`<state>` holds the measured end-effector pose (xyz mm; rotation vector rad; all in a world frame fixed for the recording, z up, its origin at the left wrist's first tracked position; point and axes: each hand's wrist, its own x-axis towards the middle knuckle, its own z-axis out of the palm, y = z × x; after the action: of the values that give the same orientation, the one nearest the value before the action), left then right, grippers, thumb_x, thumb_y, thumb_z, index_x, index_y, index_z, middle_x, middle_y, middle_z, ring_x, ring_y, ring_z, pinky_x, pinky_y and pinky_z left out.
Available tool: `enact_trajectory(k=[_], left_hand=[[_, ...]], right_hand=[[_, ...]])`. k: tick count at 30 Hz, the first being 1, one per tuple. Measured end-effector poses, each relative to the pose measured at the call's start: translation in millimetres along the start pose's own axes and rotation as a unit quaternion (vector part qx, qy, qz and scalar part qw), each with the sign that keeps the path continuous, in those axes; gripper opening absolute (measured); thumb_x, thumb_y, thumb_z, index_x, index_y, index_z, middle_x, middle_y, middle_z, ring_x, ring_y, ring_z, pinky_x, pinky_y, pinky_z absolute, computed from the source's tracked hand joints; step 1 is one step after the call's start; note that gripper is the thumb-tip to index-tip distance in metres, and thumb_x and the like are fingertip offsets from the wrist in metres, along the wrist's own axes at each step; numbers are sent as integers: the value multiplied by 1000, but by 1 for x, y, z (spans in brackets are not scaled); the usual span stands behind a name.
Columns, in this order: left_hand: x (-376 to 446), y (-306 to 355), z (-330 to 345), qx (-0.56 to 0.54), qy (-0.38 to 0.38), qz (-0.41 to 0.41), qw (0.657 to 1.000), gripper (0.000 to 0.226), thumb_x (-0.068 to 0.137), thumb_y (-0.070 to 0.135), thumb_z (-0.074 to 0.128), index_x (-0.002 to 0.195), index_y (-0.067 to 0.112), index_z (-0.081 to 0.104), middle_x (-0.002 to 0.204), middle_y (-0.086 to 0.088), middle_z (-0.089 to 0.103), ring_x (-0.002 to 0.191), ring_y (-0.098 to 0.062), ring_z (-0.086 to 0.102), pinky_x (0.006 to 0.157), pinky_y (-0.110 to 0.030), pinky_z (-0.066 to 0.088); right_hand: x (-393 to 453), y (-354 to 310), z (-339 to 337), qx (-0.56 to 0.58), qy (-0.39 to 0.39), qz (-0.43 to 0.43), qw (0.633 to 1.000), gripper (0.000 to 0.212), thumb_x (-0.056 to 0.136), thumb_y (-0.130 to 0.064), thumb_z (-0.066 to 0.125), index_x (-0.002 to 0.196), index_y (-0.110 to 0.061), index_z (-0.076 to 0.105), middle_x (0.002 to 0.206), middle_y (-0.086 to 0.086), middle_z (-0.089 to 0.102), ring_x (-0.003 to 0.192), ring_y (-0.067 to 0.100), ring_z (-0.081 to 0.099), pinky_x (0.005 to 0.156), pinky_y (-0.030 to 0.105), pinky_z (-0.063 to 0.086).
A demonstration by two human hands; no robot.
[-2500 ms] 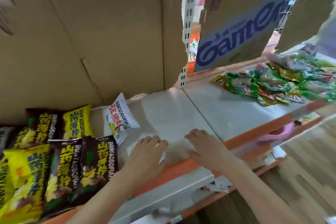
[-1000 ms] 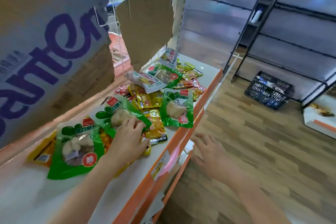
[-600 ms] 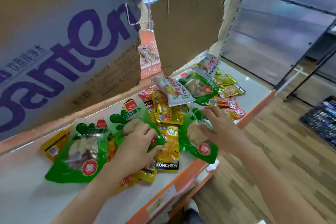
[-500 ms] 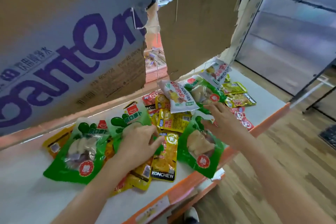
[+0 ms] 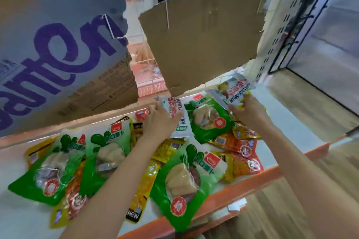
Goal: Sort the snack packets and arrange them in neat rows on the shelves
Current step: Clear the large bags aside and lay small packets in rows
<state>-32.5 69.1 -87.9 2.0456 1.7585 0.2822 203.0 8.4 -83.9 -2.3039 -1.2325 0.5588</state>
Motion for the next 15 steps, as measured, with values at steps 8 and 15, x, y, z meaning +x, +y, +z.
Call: enact_trajectory(k=[8, 15], left_hand=[[-6, -1, 24, 77, 75, 20, 994, 82, 77, 62, 60, 129, 5, 31, 121, -12, 39, 115, -27, 40, 89, -33, 39], [10, 14, 7, 3, -15, -33, 999, 63, 72, 43, 76, 115, 5, 49, 110, -8, 56, 103, -26, 57, 73, -32, 45]], right_hand=[[63, -3, 3, 263, -31, 128, 956, 35, 77, -38, 74, 81, -6, 61, 75, 11, 61, 65, 26, 62, 55, 34, 56], [71, 5, 1, 338, -60, 113, 932, 23, 75, -14, 73, 70, -16, 51, 70, 6, 54, 58, 17, 49, 50, 24, 42]])
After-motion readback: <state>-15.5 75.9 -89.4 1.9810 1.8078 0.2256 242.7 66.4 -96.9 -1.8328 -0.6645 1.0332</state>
